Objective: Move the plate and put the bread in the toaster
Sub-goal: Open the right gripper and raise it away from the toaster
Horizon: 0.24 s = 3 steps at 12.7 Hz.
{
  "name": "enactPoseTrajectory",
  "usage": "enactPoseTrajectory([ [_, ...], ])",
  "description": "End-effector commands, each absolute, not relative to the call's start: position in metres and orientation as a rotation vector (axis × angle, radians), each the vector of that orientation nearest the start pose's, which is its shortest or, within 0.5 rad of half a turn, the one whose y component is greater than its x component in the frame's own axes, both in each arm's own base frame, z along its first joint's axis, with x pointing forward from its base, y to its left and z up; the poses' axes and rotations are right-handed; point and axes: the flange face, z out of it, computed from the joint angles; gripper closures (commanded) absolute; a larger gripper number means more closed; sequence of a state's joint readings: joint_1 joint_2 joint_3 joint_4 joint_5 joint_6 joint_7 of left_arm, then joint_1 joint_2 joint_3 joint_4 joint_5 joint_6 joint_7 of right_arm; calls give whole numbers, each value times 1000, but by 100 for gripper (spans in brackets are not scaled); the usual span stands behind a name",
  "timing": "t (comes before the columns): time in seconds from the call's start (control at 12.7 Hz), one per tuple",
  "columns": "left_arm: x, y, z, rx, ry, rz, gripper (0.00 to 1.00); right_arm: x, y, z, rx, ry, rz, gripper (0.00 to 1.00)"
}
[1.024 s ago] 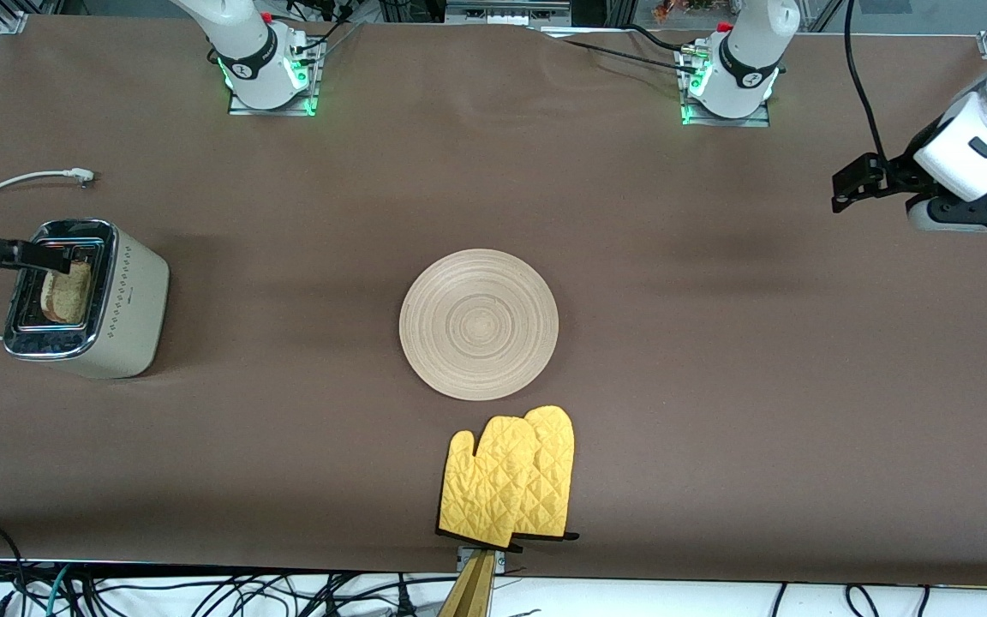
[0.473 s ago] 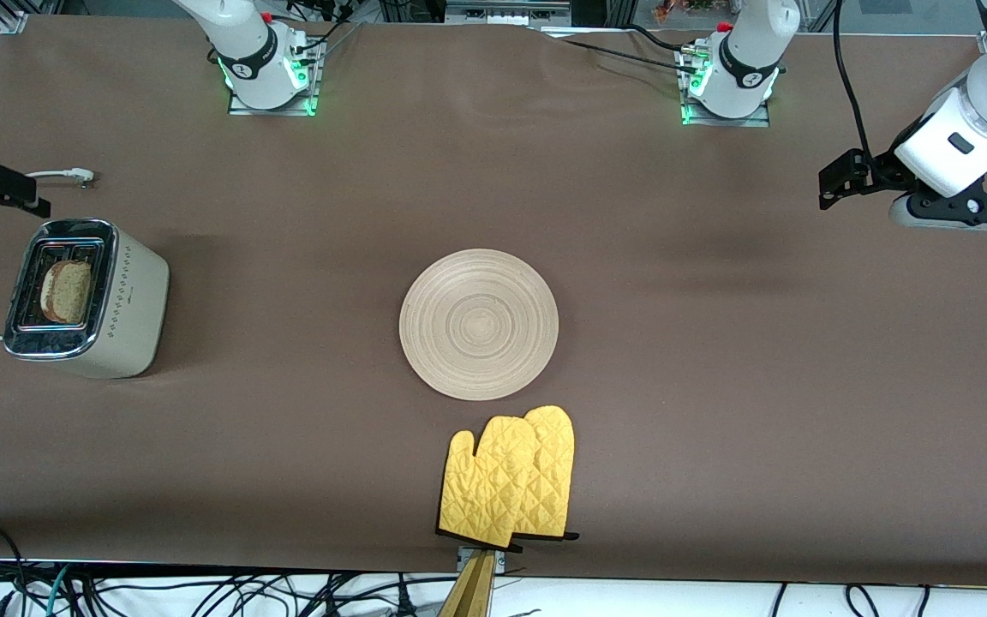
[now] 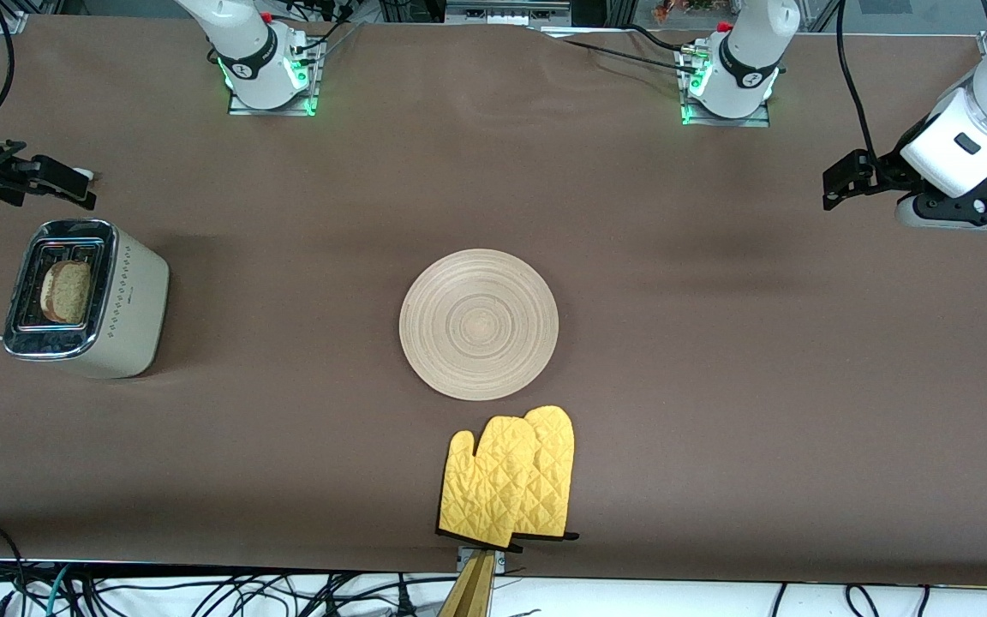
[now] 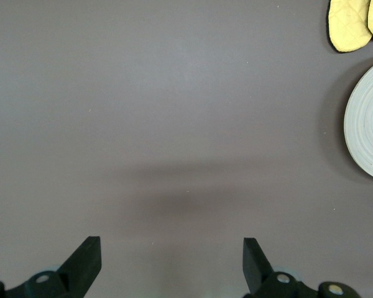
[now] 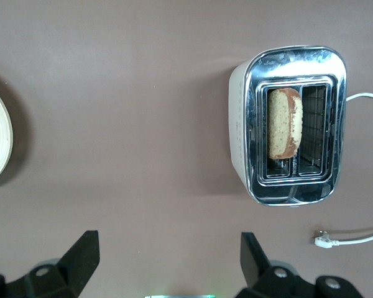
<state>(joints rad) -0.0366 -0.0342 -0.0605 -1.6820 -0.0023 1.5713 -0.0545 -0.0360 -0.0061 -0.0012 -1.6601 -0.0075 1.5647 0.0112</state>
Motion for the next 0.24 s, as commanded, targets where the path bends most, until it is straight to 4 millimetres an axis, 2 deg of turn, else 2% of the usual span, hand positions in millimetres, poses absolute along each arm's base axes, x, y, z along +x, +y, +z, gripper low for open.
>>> enactPoseTrajectory([
  [0.0,539,-52,604,-3146,50,91,0,541,-20,586,-3161,88,129,0],
  [0.16,539,-55,609,-3145,58,76,0,545,-20,587,-3159,76,131,0],
])
